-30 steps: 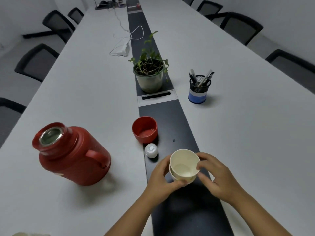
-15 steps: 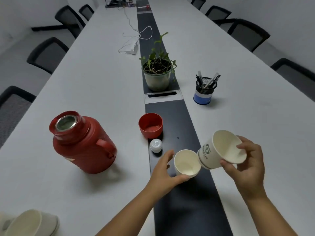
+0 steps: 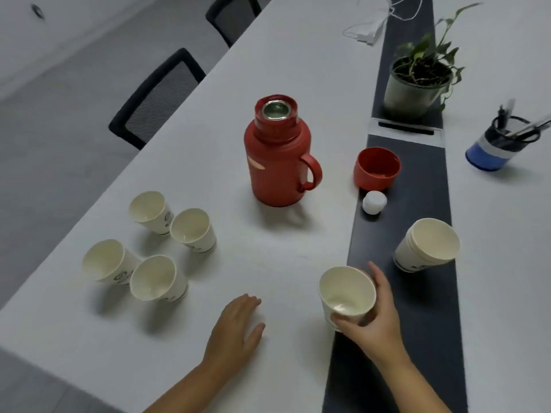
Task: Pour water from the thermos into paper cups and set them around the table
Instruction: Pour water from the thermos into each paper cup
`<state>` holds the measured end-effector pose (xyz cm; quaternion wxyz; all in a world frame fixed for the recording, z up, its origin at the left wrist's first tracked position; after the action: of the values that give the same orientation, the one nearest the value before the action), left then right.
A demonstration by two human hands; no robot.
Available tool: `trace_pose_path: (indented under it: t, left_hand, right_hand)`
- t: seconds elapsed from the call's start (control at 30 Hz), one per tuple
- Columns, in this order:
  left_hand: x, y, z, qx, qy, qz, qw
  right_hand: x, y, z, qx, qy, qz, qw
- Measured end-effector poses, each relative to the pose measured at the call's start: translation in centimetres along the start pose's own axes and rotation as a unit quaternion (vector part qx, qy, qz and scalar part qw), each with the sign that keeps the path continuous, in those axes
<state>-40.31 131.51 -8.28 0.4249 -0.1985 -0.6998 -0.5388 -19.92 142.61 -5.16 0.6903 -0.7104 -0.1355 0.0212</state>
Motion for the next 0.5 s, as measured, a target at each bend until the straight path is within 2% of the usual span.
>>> trace_pose_path:
  t: [0.17,0.27,0.4,0.5]
  left_hand:
    - [3.9,-5.2,-3.7,-0.031,0.058,0.088,0.994]
    - [5.4,-8.4,-4.9,0.001,0.031,0.139,0.990]
    - [5.7,-10.6,-5.6,0.026,-0.012,0.156,0.987]
    - [5.5,-11.0,-5.7,0.030,-0.002,0.160,0.987]
  right_hand:
    - [-7.7,1.4,0.8,-0.041,-0.049,0.014,0.998]
    - [-11.5,0.8,2.0,-0.055,-0.057,0.021,0.997]
    - [-15.9,-0.4,4.1,-0.049,-0.059,0.022,0.997]
    - [-17.7,-0.5,5.1,-0.028,-0.044,0.005,0.999]
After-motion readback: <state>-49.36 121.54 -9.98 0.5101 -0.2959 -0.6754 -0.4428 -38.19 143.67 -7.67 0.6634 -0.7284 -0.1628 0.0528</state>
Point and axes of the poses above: each hand's wrist, its own z-axis towards the middle knuckle, its own x-axis out of the back of the hand, y = z × x, the point moved 4 cm from there along z, towards the middle knuckle, and after that the axes turned 8 degrees about y, right-handed, at the moved point
